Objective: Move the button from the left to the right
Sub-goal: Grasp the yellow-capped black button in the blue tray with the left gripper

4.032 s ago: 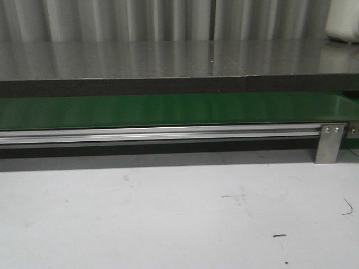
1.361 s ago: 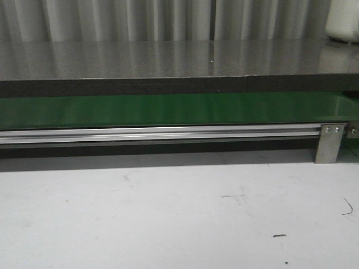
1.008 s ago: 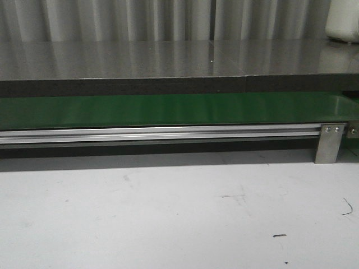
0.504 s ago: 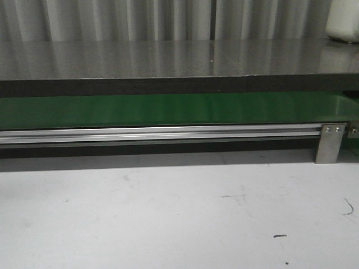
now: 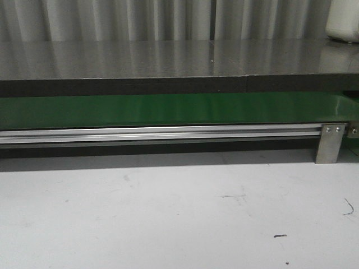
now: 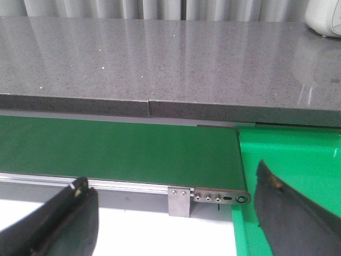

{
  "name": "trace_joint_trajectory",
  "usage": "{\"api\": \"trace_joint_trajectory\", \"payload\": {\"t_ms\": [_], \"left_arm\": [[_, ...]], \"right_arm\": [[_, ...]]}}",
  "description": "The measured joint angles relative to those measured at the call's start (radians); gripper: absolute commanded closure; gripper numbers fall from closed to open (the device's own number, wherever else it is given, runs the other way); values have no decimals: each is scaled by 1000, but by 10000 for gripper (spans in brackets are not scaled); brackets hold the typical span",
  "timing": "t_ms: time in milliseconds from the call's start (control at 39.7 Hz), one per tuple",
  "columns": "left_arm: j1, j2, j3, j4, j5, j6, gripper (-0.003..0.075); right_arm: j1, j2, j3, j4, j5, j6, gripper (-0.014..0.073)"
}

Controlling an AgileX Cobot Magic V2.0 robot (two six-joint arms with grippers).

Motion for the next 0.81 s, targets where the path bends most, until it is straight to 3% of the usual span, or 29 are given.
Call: {"api": "trace_joint_trajectory", "payload": {"t_ms": [428, 806], "left_arm": [[102, 359, -182, -85, 204, 301, 136], [104, 469, -232, -98, 156, 343, 139]], "right_arm": [[0, 0, 0, 0, 0, 0, -19], [0, 0, 0, 0, 0, 0, -19]]}}
